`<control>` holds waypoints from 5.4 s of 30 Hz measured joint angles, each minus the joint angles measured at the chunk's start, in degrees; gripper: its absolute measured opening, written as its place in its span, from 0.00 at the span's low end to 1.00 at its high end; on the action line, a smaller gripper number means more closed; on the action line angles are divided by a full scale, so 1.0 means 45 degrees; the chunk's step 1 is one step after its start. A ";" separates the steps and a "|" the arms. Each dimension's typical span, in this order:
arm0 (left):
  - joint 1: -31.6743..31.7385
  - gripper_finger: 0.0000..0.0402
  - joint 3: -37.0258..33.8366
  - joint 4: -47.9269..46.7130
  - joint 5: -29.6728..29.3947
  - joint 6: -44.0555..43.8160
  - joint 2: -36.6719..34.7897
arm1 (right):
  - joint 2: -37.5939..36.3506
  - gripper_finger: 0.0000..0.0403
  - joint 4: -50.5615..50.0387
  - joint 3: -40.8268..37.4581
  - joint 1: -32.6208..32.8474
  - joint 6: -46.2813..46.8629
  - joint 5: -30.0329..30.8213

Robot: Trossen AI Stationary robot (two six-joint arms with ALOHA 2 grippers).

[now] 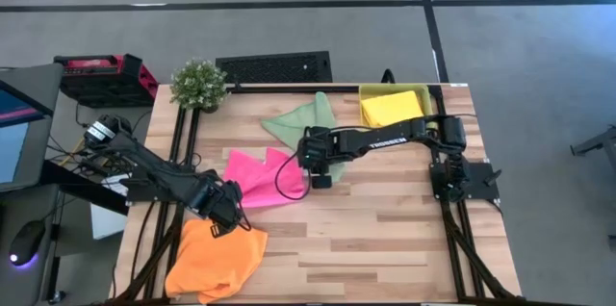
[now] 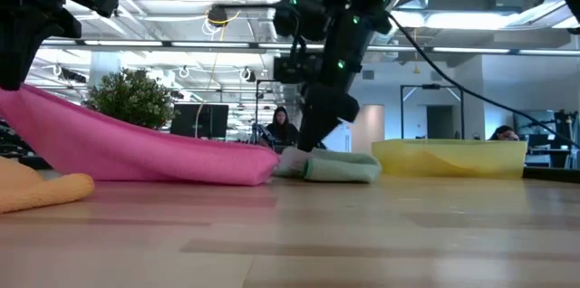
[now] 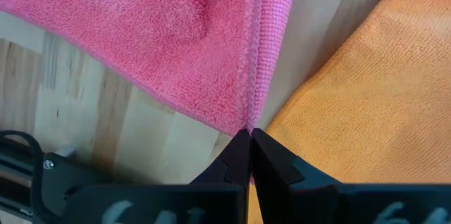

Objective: Fold microfiber towels
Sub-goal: Fold the pink towel

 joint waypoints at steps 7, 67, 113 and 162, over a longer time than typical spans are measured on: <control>-0.0001 0.00 0.0000 -0.0440 0.0016 -0.0499 0.0002 | 0.0000 0.34 0.0143 -0.0872 -0.0452 0.0463 0.0027; -0.0466 0.00 0.0005 -0.1991 0.0306 -0.2219 0.0000 | 0.0486 0.31 0.6391 -0.1077 -0.0321 -0.0668 -0.5011; -0.0471 0.00 0.0005 -0.2031 -0.1562 -0.2710 0.0005 | 0.0519 0.01 0.6070 -0.1050 0.0127 -0.1755 -0.3709; 0.2961 0.00 0.0957 -0.1944 -0.8443 -0.0002 -0.2497 | -0.3521 0.01 -0.0136 -0.0510 0.0046 -0.0791 0.3921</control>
